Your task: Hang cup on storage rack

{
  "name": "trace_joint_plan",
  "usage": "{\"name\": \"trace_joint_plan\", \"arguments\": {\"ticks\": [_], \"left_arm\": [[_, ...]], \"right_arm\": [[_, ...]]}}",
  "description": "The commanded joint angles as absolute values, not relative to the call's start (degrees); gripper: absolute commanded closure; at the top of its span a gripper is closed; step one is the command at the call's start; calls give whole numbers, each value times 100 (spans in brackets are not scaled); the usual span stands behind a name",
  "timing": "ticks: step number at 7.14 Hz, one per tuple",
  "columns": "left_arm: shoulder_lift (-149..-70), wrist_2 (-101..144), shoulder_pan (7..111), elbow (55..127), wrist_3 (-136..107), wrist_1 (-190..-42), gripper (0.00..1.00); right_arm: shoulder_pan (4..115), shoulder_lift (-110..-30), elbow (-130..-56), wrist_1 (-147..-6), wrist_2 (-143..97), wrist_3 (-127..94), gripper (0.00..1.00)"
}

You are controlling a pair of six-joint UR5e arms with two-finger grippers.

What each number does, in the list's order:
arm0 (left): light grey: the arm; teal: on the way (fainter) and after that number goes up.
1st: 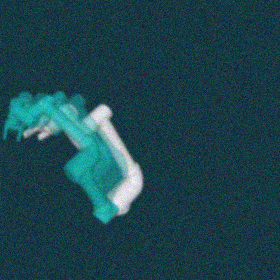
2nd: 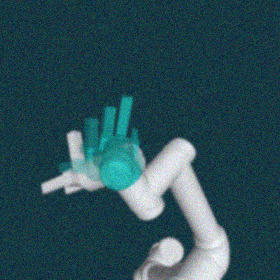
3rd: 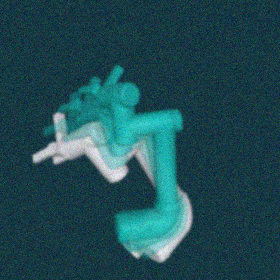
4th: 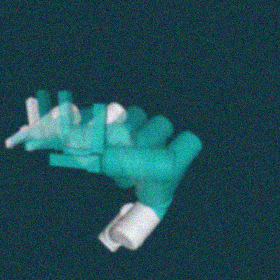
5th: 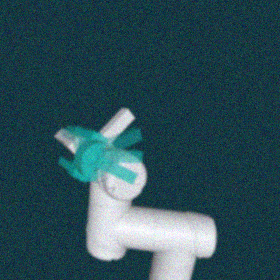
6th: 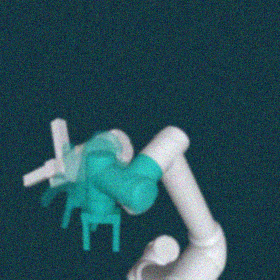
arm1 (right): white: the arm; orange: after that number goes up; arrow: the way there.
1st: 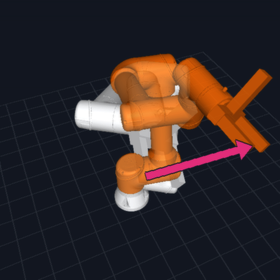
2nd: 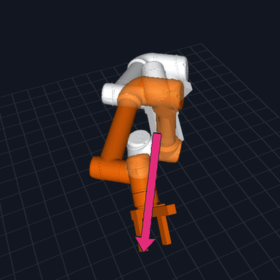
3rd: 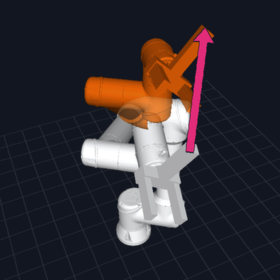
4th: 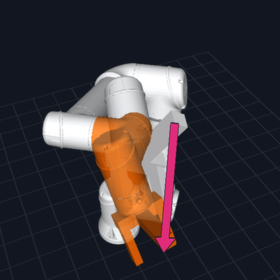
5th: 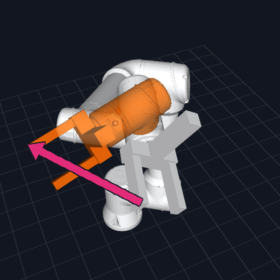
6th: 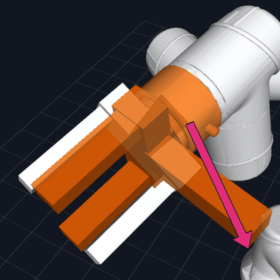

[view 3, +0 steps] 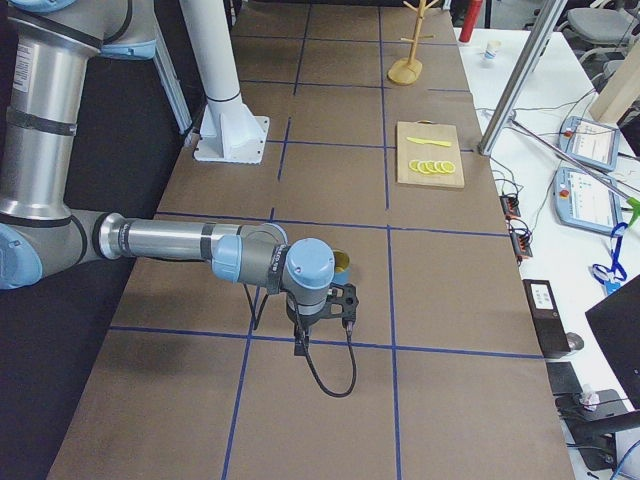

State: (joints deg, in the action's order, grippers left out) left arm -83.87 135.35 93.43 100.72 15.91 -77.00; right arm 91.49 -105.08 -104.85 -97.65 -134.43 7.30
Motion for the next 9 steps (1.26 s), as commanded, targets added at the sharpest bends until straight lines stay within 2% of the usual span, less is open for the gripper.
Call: {"name": "trace_joint_plan", "arguments": {"ticks": [1,3,4,6,9], "left_arm": [[-8402,13526,9334,10072,1591,-7682,0],[-8385,13535,9343,10072,1591,-7690,0],[-8385,13535,9343,10072,1591,-7690,0],[-8385,13535,9334,10072,1591,-7690,0],[-8367,13535,9343,10072,1573,-7690,0]], "right_arm": [[9149,-10503,-10485,-9765,-13447,721,0],[9149,-10312,-10503,-9765,-13456,695,0],[9123,-9918,-10503,-9765,-13465,694,0],[8362,-9135,-10459,-9643,-13421,651,0],[7973,-9210,-10468,-8523,-13439,465,0]]}}
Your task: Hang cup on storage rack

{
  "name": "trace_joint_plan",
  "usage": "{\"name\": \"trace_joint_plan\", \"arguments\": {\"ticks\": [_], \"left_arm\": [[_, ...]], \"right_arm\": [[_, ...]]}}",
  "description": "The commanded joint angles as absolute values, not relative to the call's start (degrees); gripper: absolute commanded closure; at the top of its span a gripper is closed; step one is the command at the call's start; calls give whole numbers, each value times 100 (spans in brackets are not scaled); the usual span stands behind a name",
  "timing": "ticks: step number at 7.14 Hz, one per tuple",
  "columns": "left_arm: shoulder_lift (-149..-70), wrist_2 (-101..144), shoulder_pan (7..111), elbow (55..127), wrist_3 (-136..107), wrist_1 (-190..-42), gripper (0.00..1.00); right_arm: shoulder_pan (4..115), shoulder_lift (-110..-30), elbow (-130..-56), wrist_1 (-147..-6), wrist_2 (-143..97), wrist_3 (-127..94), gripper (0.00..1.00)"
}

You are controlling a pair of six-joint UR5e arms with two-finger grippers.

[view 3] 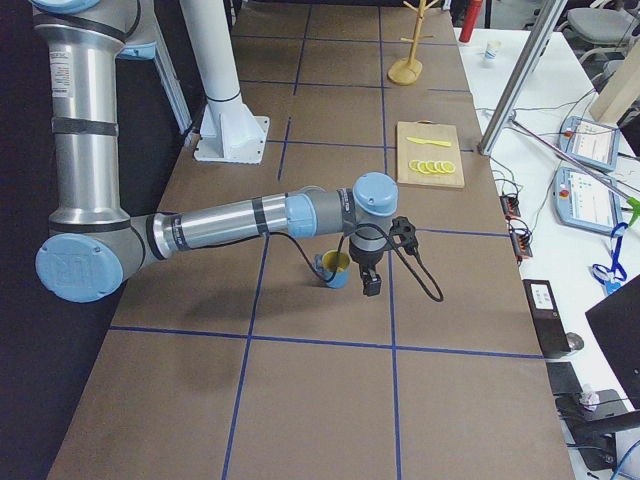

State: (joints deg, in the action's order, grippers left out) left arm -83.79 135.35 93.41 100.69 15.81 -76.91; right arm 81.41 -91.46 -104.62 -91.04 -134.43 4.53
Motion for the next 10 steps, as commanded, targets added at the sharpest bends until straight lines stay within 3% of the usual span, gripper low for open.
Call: {"name": "trace_joint_plan", "arguments": {"ticks": [1,6,10], "left_arm": [[-8367,13553,9343,10072,1573,-7690,0],[-8358,13579,9334,10072,1556,-7690,0],[-8367,13588,9334,10072,1556,-7690,0]], "right_arm": [[7650,-9402,-10398,-7951,-13421,283,0],[6759,-9729,-10257,-6937,-13017,-949,0],[6355,-9677,-9581,-6337,-12902,-975,0]]}}
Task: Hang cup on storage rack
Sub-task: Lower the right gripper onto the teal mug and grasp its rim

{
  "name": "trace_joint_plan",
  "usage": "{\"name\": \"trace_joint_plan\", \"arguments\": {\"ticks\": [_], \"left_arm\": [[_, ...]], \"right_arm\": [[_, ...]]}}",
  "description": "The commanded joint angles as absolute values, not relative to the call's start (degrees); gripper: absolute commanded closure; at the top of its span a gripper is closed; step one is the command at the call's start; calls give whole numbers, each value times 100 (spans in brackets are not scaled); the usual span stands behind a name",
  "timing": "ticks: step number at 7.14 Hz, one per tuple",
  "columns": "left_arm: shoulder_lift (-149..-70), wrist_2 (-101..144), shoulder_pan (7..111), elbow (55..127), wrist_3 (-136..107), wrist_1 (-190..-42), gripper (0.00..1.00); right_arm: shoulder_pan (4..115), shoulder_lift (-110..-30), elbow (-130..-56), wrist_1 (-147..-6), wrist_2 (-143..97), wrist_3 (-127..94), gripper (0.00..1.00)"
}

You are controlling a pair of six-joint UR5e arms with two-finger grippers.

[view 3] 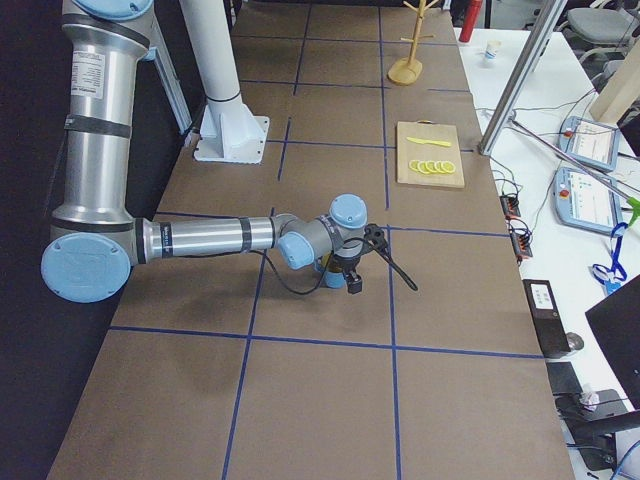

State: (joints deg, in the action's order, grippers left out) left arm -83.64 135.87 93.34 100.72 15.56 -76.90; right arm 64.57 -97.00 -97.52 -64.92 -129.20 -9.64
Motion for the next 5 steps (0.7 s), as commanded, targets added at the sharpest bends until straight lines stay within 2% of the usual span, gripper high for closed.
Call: {"name": "trace_joint_plan", "arguments": {"ticks": [1,3,4,5], "left_arm": [[-8367,13588,9334,10072,1556,-7690,0],[-8358,13588,9334,10072,1556,-7690,0],[-8358,13588,9334,10072,1556,-7690,0],[-8358,13588,9334,10072,1556,-7690,0]], "right_arm": [[6285,-9659,-9571,-6337,-12902,-1010,0],[6127,-9633,-9510,-6328,-12885,-1072,1],[6100,-9633,-9510,-6337,-12885,-1185,16],[6065,-9589,-9510,-6328,-12876,-1247,53]]}}
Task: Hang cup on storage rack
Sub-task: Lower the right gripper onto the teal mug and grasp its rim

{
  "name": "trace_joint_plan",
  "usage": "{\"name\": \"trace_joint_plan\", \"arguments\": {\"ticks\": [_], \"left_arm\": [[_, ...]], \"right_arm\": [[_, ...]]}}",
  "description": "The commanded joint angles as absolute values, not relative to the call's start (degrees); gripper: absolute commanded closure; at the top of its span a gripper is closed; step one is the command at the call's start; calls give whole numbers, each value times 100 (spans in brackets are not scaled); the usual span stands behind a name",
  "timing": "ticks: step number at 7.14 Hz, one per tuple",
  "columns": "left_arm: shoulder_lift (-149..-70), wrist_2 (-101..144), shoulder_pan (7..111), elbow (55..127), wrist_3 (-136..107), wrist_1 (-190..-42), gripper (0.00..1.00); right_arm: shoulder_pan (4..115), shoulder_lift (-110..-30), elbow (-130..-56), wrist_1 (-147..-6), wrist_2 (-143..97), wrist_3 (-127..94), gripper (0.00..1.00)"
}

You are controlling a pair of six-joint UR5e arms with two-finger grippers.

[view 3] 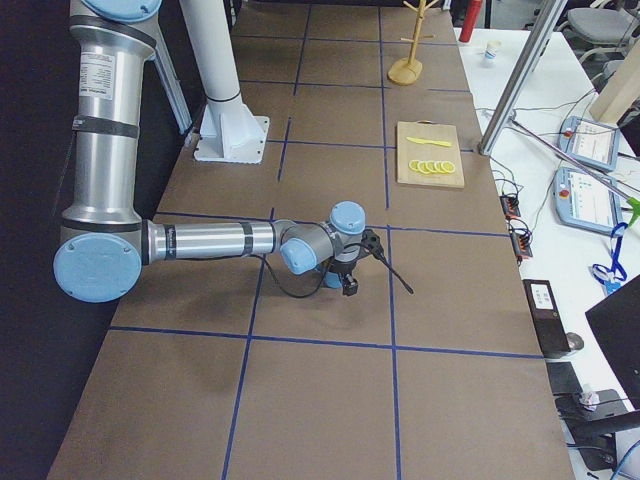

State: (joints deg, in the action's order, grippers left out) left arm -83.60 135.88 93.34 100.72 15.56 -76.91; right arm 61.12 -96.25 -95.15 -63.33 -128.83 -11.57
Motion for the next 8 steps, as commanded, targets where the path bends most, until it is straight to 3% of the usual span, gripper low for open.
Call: {"name": "trace_joint_plan", "arguments": {"ticks": [1,6,8], "left_arm": [[-8358,13588,9334,10064,1556,-7690,0],[-8358,13588,9334,10081,1556,-7690,0],[-8358,13588,9334,10081,1556,-7690,0]], "right_arm": [[6064,-9580,-9527,-6319,-12876,-1248,78],[6073,-9571,-9536,-6319,-12876,-1248,85],[6073,-9502,-9815,-6363,-12902,-1736,97]]}}
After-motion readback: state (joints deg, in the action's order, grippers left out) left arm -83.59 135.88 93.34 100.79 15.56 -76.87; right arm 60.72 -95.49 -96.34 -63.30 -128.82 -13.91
